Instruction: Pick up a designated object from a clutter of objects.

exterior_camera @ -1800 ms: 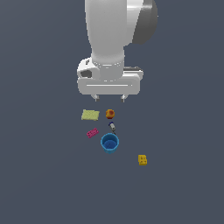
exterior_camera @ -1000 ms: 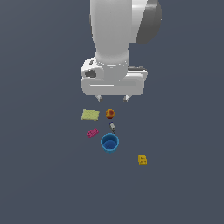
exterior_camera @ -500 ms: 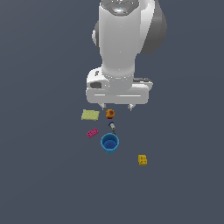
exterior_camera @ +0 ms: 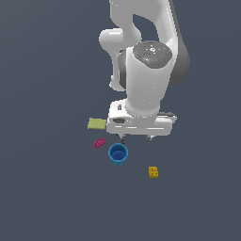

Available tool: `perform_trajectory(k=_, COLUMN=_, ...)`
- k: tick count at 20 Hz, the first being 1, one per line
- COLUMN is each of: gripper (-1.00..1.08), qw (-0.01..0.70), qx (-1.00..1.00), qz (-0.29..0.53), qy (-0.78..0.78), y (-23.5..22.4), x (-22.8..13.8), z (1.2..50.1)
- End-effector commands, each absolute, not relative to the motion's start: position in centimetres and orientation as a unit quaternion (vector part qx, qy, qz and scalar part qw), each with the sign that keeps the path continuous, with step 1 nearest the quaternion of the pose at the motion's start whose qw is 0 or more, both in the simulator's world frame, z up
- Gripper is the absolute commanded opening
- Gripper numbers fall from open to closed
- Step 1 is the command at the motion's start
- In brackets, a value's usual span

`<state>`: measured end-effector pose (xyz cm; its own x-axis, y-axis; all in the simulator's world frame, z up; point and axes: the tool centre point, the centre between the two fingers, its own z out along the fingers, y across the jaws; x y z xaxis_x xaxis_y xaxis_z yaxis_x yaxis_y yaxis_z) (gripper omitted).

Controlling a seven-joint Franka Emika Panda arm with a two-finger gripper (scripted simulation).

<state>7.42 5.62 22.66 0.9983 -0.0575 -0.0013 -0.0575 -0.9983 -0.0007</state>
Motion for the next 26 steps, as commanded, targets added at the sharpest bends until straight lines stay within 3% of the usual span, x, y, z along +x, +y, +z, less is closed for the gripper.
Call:
perform_trajectory(k=1, gripper=1.0, qw=-0.001, qx=-1.0, qz=0.0, qy=0.03, y=6.9, x=8.7, z=20.7)
perform_trajectory(k=15, gripper=1.0, qw=-0.001, qx=-0.999, qz=0.0, qy=0.038, y=13.4, x=13.1, z=10.2)
perform_trajectory(k=26, gripper=1.0, qw=0.0, qx=-0.999, qz=0.0, qy=0.041, y=15.1, x=13.6, z=7.2)
